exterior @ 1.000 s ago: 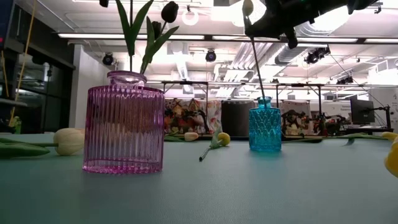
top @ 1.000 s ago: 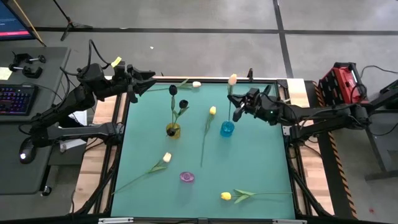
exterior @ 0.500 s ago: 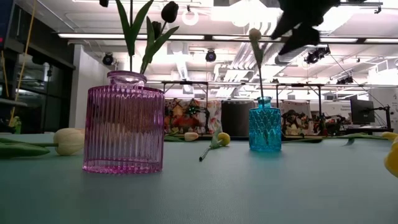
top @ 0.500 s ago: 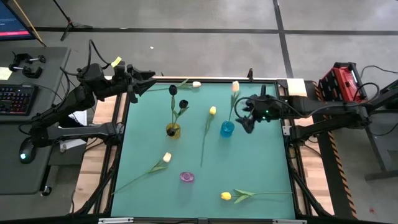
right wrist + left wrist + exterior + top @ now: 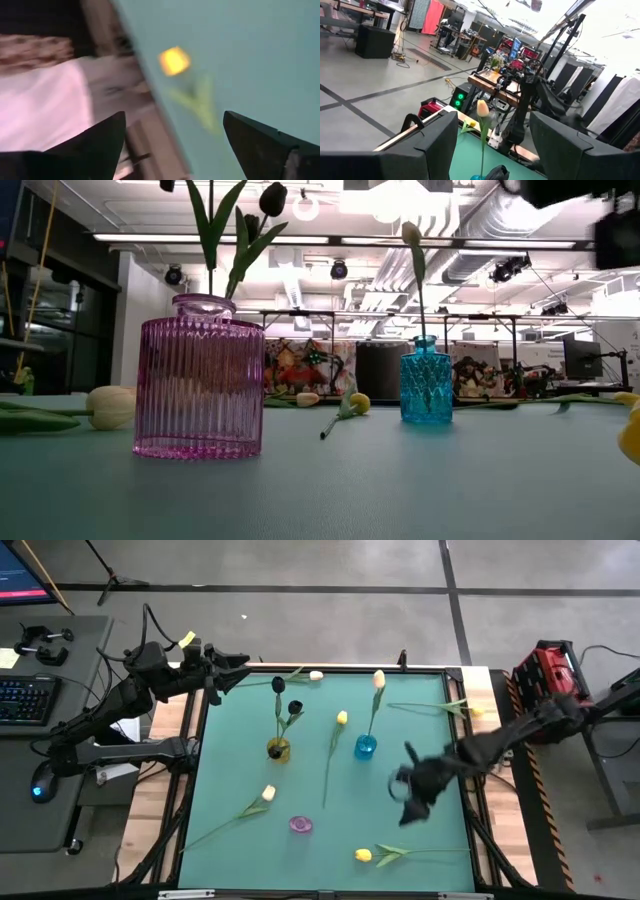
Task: Sort flowers into vase by color
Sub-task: Put the bottom right yellow tulip flower into the purple vase
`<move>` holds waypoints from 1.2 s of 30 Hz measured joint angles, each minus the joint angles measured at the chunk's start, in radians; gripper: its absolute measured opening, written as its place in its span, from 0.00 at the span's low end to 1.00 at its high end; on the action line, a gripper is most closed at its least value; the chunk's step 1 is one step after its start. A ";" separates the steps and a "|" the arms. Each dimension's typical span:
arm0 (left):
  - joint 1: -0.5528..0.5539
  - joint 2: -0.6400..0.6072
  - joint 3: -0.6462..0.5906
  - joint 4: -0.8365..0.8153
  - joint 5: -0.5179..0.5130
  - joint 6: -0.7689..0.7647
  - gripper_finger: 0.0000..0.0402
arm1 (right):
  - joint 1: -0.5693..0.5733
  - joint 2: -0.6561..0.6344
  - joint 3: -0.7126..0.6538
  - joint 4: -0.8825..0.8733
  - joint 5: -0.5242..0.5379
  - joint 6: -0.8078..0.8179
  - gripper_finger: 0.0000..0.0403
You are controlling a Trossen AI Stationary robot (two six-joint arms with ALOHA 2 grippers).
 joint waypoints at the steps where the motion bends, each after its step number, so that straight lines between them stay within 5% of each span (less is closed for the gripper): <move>1: 0.000 0.000 0.000 0.000 0.000 0.005 0.58 | 0.046 0.018 -0.017 0.087 0.010 0.047 0.79; 7: 0.000 0.000 0.000 0.000 0.000 0.008 0.58 | 0.207 0.227 0.048 0.198 0.048 0.038 0.79; 19: 0.000 0.000 0.000 0.000 -0.001 0.008 0.58 | 0.282 0.669 0.367 -0.219 0.114 -0.379 0.79; 28: 0.000 0.000 0.000 0.000 -0.001 0.008 0.58 | 0.321 0.830 0.448 -0.297 0.286 -0.346 0.78; 32: 0.000 0.000 0.000 0.000 -0.001 0.008 0.58 | 0.322 0.852 0.467 -0.331 0.326 -0.358 0.63; 36: 0.000 0.000 0.000 0.000 -0.001 0.008 0.58 | 0.306 0.857 0.500 -0.429 0.415 -0.471 0.26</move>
